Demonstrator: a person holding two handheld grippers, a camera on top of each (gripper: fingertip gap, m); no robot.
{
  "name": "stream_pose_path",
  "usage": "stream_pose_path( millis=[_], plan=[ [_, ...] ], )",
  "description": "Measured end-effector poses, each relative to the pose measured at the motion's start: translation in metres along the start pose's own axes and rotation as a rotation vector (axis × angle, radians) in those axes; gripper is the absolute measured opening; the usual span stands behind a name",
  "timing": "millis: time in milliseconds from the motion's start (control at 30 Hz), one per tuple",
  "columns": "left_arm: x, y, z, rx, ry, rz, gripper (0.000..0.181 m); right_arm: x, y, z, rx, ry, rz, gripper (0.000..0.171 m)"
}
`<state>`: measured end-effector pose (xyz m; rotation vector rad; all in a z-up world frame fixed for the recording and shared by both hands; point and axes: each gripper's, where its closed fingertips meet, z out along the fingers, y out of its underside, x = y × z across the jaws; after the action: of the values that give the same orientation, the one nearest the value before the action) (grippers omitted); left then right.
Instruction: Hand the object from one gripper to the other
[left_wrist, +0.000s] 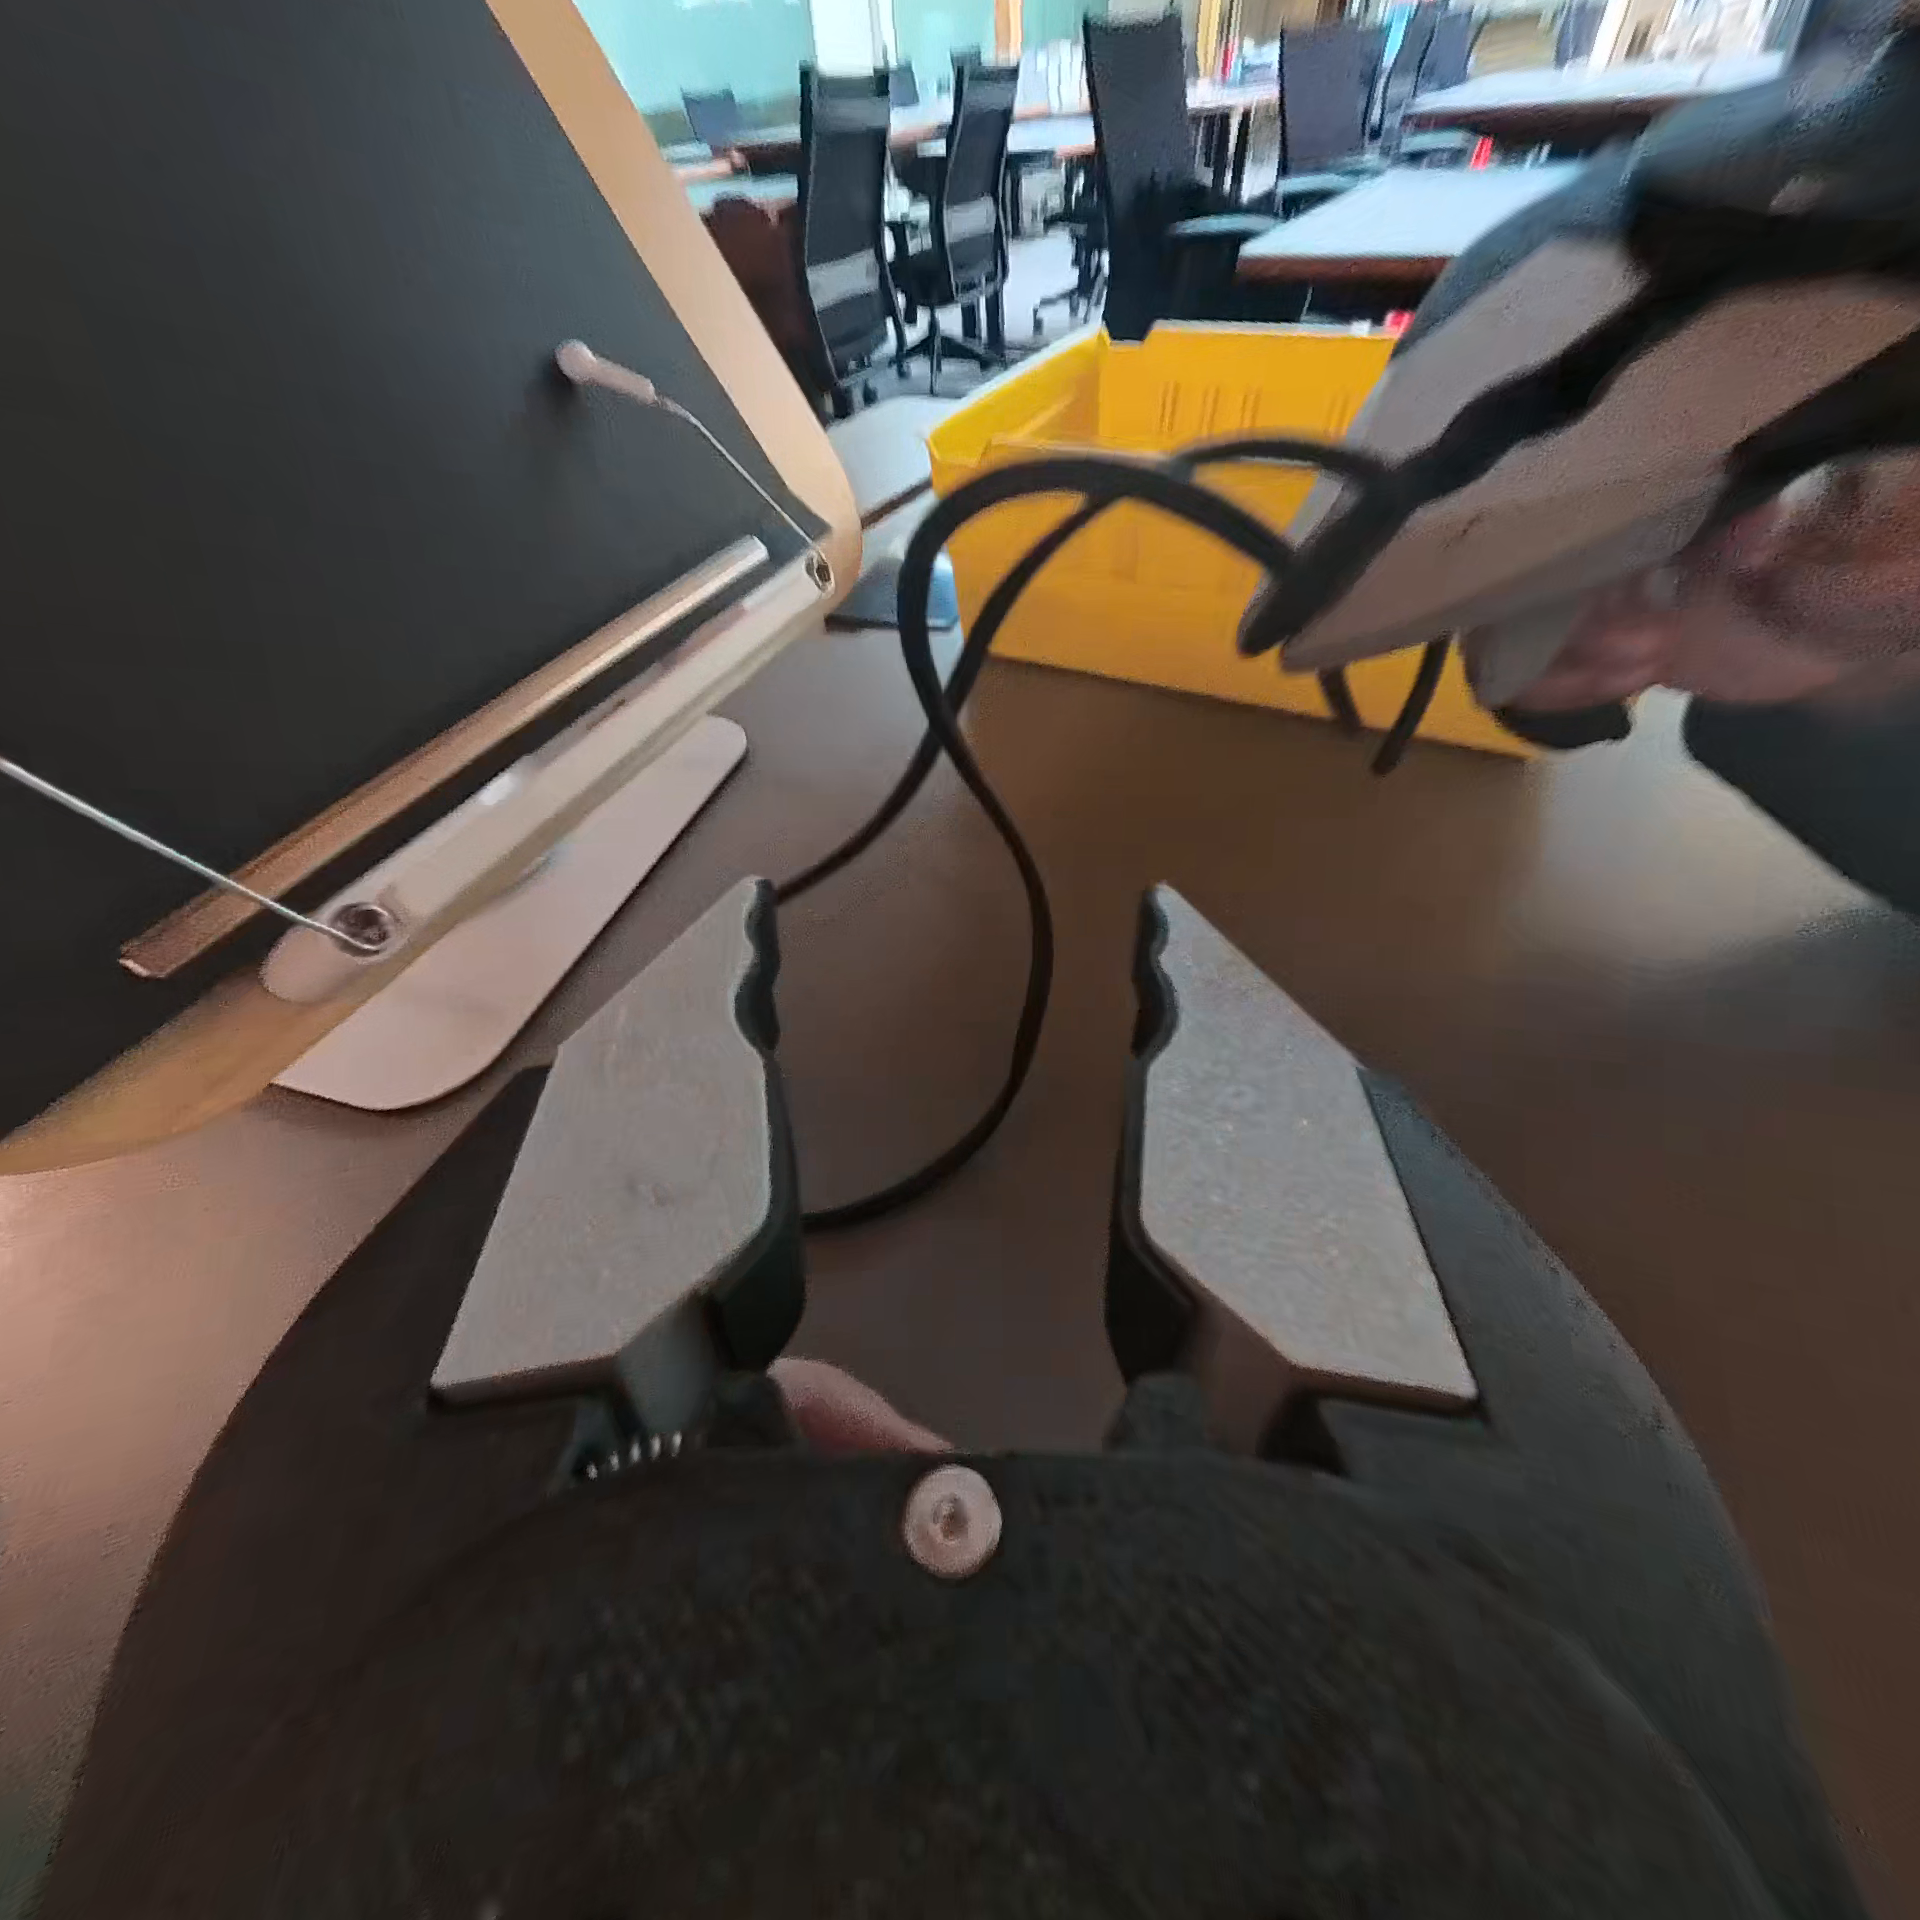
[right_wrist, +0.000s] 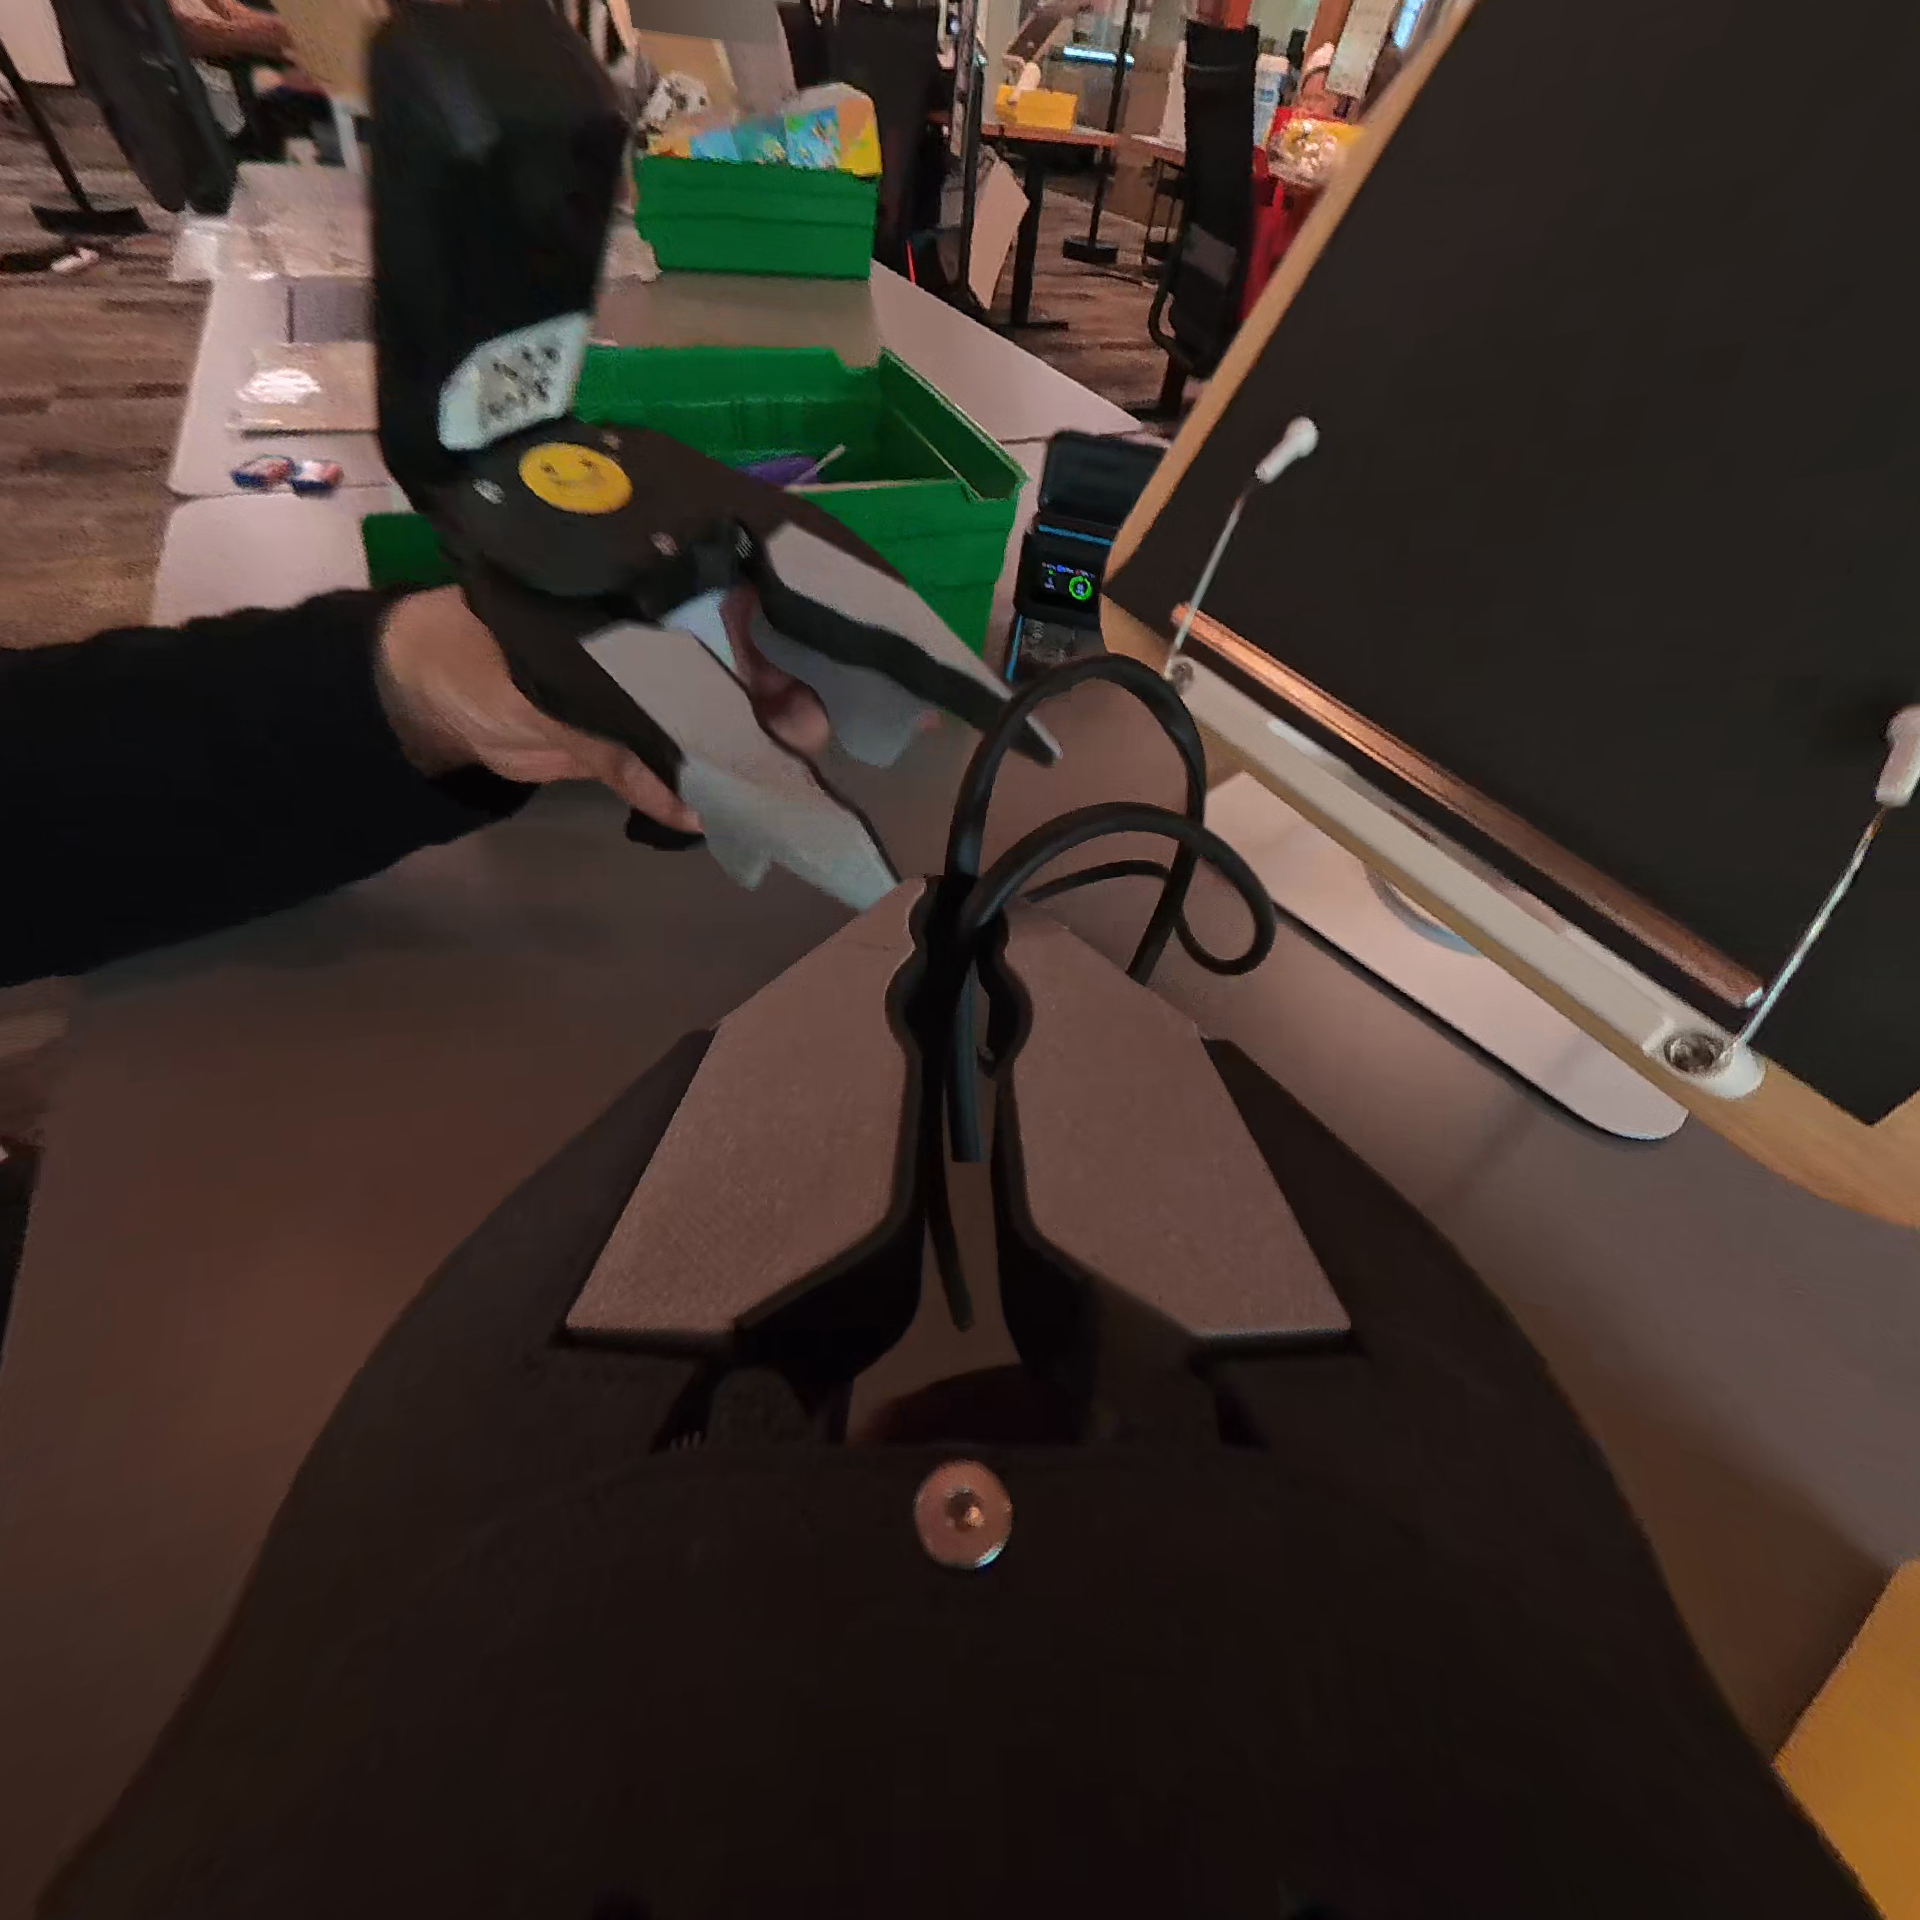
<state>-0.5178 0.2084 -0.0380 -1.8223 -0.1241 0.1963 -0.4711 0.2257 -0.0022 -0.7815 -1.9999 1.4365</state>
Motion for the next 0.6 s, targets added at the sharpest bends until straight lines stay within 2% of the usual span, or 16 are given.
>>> stream_pose_path(
  millis=[200,300,333,367,500,533,600],
  plan=[
    [0.0,0.006,0.012,-0.012,-0.083,0.134,0.072,-0.053,-0.04,-0.007,0.07,-0.231,-0.041,0.002],
    [0.0,0.0,0.009,0.021,-0.089,0.172,0.069,-0.073,-0.042,-0.015,0.062,-0.329,-0.057,0.003],
    [0.004,-0.004,0.007,0.05,-0.065,0.187,0.045,-0.074,-0.039,-0.018,0.057,-0.339,-0.059,0.003],
    [0.01,-0.007,0.004,0.069,-0.032,0.198,0.008,-0.073,-0.036,-0.02,0.049,-0.336,-0.059,0.003],
    [0.009,-0.008,0.002,0.043,-0.024,0.181,0.005,-0.048,-0.032,-0.031,0.046,-0.228,-0.041,0.004],
    [0.008,-0.01,0.001,0.053,-0.036,0.176,0.004,-0.046,-0.027,-0.034,0.02,-0.216,-0.037,0.009],
    [0.005,-0.018,-0.003,0.092,-0.042,0.15,0.004,-0.041,-0.011,-0.038,-0.057,-0.18,-0.035,0.033]
  ],
)
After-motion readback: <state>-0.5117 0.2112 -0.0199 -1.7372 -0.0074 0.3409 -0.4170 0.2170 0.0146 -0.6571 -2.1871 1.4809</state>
